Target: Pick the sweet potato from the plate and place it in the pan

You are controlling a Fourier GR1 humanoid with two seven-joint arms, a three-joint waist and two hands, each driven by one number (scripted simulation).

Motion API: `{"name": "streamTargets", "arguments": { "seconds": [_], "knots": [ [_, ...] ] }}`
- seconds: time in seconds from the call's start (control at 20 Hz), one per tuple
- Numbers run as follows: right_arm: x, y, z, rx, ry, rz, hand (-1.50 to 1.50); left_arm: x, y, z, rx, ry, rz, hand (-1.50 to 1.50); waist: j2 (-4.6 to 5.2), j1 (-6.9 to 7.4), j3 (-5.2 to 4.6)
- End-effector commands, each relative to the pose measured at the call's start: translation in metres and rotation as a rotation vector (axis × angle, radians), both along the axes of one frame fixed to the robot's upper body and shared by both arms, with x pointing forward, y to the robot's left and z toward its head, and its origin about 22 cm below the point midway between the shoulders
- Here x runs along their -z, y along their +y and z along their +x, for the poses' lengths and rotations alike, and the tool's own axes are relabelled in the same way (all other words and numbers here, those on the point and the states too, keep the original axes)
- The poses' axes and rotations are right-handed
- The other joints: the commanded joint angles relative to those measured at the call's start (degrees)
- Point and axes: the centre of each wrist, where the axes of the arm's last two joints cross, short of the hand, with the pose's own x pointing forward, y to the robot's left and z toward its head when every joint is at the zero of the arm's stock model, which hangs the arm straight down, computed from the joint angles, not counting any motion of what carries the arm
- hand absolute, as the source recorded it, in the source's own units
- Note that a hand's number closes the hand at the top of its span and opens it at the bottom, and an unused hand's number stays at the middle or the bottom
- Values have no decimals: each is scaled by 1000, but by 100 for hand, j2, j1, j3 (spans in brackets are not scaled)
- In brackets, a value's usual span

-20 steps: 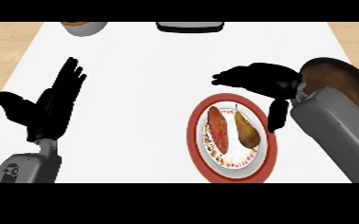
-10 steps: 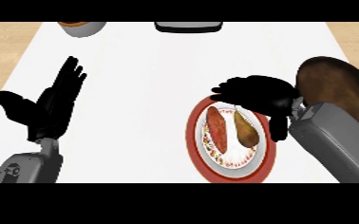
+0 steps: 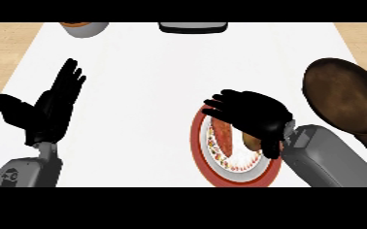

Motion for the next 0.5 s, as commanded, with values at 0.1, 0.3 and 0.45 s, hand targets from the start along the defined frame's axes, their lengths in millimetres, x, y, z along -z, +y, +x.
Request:
{"name": "streamTargets", "arguments": {
  "seconds": [0.1, 0.3, 0.45],
  "knots": [
    [6, 18, -18, 29, 0, -58, -150, 3, -8, -4, 13, -3, -4, 0, -1, -3, -1],
    [23, 31, -2, 57, -31, -84, -150, -15, 2, 4, 12, -3, -1, 0, 7, 24, 1],
    [20, 15, -12, 83, -38, -90, -150, 4, 21, 8, -3, 8, -14, 0, 6, -19, -1]
  ]
}}
